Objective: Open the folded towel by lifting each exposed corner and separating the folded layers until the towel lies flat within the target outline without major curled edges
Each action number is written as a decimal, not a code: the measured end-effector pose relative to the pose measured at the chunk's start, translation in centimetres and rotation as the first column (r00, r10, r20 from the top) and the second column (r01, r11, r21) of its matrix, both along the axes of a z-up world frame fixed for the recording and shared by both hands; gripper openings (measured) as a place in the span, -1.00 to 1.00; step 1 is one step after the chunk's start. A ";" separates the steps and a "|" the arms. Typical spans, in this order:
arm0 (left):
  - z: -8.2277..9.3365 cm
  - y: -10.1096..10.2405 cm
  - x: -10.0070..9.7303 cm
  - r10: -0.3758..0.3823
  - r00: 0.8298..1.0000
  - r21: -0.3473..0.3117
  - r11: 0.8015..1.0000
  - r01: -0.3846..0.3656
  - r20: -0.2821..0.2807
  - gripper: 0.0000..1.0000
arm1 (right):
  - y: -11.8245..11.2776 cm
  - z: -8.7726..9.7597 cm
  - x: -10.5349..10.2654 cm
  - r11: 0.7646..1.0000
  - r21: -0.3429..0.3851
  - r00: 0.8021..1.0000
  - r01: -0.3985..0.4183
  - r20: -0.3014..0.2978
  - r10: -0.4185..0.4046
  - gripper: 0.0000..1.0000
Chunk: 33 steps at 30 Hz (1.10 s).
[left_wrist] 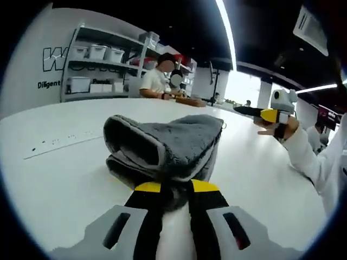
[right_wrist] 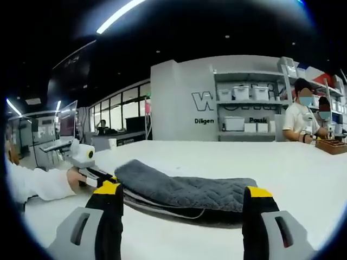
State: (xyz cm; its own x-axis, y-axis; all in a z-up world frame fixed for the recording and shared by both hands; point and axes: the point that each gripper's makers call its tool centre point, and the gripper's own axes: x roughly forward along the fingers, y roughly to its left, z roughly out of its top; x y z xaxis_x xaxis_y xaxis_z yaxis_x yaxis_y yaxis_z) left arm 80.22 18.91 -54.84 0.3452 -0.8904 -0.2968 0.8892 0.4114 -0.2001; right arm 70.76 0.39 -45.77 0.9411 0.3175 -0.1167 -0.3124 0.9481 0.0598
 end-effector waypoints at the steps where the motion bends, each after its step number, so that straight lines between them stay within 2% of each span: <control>1: -0.1 0.0 -0.1 -0.003 1.000 0.001 1.000 0.003 0.000 -0.84 | 0.0 0.0 0.0 1.000 0.000 1.000 -0.001 -0.002 0.001 0.81; 6: -0.2 0.0 -0.3 -0.001 1.000 0.012 1.000 0.001 0.010 -0.92 | -0.2 -0.4 0.1 1.000 0.000 1.000 0.004 -0.009 -0.004 0.80; 9: -0.2 0.8 0.3 0.020 0.998 0.062 0.998 -0.024 0.062 -0.92 | -0.5 -0.5 0.2 1.000 0.000 1.000 0.012 -0.011 -0.012 0.80; 12: -0.3 1.6 0.5 0.027 0.997 0.072 0.997 -0.032 0.067 -0.93 | -0.8 -0.8 0.2 1.000 -0.001 1.000 0.016 -0.015 -0.016 0.80; 23: -0.5 6.2 1.4 0.110 0.992 0.077 0.990 -0.115 0.059 -0.93 | -1.0 -1.7 0.3 1.000 -0.013 0.999 0.017 -0.036 -0.018 0.78; 33: -0.6 11.6 1.4 0.205 0.977 0.064 0.976 -0.208 0.057 -0.93 | -1.1 -2.3 0.3 1.000 -0.022 0.998 0.020 -0.057 -0.021 0.78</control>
